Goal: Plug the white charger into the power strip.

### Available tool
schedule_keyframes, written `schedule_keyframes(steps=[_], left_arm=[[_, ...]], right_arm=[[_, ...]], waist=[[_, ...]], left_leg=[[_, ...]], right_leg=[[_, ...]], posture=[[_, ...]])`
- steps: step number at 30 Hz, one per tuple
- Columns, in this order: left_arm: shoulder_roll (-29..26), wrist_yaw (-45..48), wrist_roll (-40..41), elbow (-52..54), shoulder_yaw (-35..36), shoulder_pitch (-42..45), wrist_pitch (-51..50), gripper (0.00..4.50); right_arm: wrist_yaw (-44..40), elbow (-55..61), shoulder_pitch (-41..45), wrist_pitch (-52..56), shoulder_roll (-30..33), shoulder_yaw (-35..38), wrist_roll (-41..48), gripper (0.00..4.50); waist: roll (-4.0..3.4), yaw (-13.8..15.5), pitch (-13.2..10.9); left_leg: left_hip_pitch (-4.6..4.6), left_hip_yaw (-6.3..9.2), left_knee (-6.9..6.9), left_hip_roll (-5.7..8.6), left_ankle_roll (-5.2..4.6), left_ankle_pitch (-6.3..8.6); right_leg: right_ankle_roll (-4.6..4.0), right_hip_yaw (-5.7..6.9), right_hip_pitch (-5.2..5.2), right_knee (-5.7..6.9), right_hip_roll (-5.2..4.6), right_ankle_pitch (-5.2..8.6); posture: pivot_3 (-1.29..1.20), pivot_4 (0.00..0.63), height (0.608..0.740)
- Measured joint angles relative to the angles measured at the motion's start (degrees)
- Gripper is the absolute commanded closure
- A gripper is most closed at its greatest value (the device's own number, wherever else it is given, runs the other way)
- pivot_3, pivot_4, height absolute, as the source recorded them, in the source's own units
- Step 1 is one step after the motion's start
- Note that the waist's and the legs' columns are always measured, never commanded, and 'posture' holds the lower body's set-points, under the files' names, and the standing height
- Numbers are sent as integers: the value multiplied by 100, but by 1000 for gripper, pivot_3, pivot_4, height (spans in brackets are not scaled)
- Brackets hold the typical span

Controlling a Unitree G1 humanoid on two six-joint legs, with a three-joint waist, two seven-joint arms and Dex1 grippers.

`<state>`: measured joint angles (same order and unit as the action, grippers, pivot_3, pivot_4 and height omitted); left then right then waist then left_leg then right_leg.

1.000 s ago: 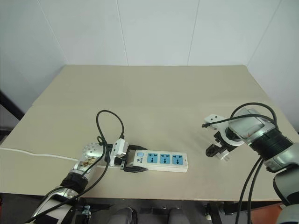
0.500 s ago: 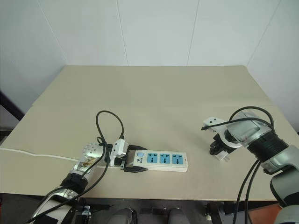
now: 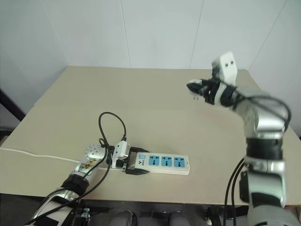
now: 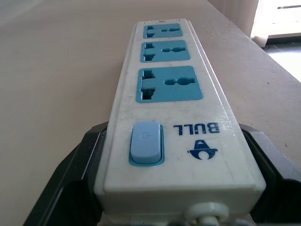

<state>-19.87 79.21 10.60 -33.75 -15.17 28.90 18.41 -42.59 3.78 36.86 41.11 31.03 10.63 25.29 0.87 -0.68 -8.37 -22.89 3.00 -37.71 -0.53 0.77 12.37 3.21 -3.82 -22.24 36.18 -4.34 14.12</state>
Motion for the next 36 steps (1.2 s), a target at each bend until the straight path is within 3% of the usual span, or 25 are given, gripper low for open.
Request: schedule_keyframes(steps=[3,12,21,36], left_arm=[[-19,-21,0,-71,33,20,0,1157],[-32,-64,-2,-89,16,14,-3,1157],[-41,-67,-2,-73,11,12,-7,1157],[-110,-83,-1,54,3,-26,-115,1157]], right_arm=[[-895,245,-1026,-788,-278,-298,267,3380],[-2216,51,-1408,-1935,-798,-1097,476,3380],[-2595,-839,-1402,-2867,-1165,-1534,122,3380],[-2355,-967,-1555,-3305,-1240,-1909,-335,3380]], waist=[[-17,-34,-5],[-19,-42,-5],[-19,-35,-5],[-19,-46,-5]], left_leg=[[8,-7,-5,3,0,-2],[40,-11,-4,-2,-1,-3],[40,-11,-3,-2,-1,-3],[39,-12,-1,-7,0,-2]], right_leg=[[18,-10,2,4,0,8],[33,-16,25,0,6,17],[33,-17,22,1,7,17],[31,-18,18,0,12,18]], posture=[[0,150,740],[0,150,740],[0,150,740],[0,150,740]])
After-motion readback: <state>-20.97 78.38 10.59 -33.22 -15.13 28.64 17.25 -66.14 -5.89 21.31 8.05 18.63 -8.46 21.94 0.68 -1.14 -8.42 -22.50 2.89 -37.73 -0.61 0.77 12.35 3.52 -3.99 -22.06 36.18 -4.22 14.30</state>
